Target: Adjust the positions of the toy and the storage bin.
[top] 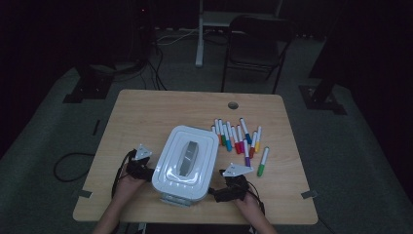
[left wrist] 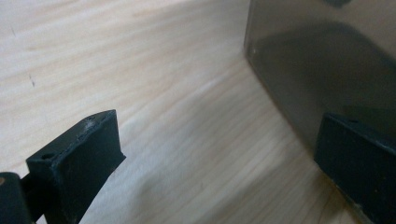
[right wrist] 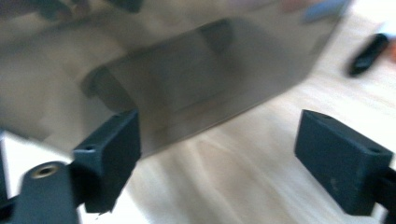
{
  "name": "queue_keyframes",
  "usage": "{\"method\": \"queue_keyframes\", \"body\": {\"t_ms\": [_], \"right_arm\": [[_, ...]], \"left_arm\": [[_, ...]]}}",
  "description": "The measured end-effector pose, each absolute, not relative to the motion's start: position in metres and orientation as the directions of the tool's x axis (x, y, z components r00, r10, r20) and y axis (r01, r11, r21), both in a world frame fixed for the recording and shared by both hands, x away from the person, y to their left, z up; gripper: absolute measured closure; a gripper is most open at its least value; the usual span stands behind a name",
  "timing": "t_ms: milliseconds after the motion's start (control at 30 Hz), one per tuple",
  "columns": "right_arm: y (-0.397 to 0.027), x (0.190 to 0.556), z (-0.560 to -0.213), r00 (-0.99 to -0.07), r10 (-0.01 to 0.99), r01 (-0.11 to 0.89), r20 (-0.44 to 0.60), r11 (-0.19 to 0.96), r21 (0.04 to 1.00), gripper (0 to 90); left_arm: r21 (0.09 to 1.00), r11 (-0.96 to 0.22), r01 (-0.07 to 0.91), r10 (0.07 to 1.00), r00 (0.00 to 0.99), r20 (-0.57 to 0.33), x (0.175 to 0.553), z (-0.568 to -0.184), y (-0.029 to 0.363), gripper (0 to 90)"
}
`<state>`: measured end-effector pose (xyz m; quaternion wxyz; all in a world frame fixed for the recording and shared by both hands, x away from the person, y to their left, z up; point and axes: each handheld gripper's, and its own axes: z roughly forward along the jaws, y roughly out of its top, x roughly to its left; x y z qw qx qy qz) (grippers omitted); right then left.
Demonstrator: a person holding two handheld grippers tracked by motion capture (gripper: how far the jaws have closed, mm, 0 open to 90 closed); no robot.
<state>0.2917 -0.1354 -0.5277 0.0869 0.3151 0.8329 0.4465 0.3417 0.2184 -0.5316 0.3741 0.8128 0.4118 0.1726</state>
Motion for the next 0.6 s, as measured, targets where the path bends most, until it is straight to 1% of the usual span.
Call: {"method": "queue_keyframes", "body": {"t_ms": [100,233,333,367,467,500,600], "right_arm": [[-0.135,0.293,-0.533,-0.794,0.593,0.448,0.136,0.419,0.79,12.9],[-0.145,0.294,-0.536,-0.771,0.626,0.462,0.116,0.426,0.778,12.9],[-0.157,0.293,-0.534,-0.764,0.639,0.459,0.087,0.444,0.77,13.7],[-0.167,0.292,-0.532,-0.759,0.647,0.454,0.071,0.446,0.771,13.6],[-0.176,0.292,-0.533,-0.755,0.652,0.457,0.074,0.441,0.773,13.6],[-0.183,0.293,-0.536,-0.747,0.659,0.471,0.083,0.437,0.766,13.4],[-0.187,0.294,-0.539,-0.744,0.663,0.479,0.078,0.448,0.755,13.2]], "left_arm": [[0.73,-0.38,0.568,0.802,0.596,-0.046,0.338,-0.538,0.226,1.4],[0.716,-0.345,0.607,0.81,0.578,-0.099,0.331,-0.542,0.238,1.4],[0.703,-0.349,0.62,0.819,0.567,-0.093,0.326,-0.54,0.244,1.5],[0.706,-0.348,0.617,0.816,0.57,-0.096,0.324,-0.539,0.247,1.4],[0.709,-0.334,0.621,0.819,0.564,-0.108,0.319,-0.535,0.255,1.4],[0.712,-0.327,0.621,0.819,0.562,-0.115,0.316,-0.531,0.258,1.4],[0.709,-0.33,0.624,0.826,0.554,-0.103,0.312,-0.526,0.26,1.4]]}}
